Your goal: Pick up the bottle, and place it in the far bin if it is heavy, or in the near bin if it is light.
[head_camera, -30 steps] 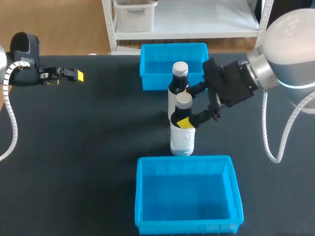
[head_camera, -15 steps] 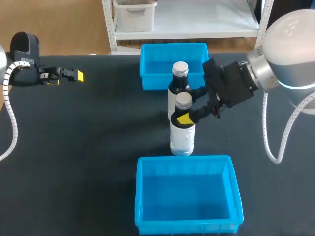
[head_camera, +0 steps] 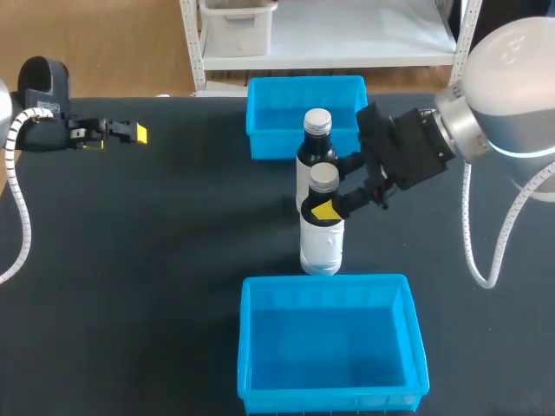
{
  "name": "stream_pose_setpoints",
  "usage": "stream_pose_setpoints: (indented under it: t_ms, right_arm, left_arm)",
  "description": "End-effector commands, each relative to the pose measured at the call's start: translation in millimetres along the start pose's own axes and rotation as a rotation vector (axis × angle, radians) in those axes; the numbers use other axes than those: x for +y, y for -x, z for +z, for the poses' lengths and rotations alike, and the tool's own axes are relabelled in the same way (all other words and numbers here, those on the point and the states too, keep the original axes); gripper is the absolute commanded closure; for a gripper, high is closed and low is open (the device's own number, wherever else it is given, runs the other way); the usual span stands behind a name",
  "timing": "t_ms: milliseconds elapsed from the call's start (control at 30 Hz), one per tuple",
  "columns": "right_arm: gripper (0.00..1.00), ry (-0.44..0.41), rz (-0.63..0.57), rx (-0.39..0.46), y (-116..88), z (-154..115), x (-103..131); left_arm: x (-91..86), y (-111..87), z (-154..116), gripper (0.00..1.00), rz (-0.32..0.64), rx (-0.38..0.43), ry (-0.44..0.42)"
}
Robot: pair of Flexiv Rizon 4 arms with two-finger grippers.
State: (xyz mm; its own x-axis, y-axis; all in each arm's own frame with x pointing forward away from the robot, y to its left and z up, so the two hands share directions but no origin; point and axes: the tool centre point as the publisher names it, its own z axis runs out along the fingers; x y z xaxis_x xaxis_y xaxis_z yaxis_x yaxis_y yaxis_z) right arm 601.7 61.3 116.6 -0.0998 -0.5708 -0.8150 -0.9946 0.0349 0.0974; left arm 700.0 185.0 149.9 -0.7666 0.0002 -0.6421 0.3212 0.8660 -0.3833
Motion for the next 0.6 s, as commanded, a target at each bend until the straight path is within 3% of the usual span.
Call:
stream_pose_setpoints:
  t_ms: [33, 333, 600]
  right_arm:
    - [0.40, 0.001, 0.002, -0.003, 1.0, 0.2, -1.5]
    - [0.44, 0.001, 0.007, -0.005, 1.6, 0.0, -3.3]
    - [0.56, 0.001, 0.008, -0.005, 1.0, 0.4, -5.0]
  left_arm:
    - [0.0, 0.0, 0.0, 0.00, 0.000, 0.000, 0.000]
    - [0.0, 0.0, 0.0, 0.00, 0.000, 0.000, 0.000]
    - [0.0, 0.0, 0.0, 0.00, 0.000, 0.000, 0.000]
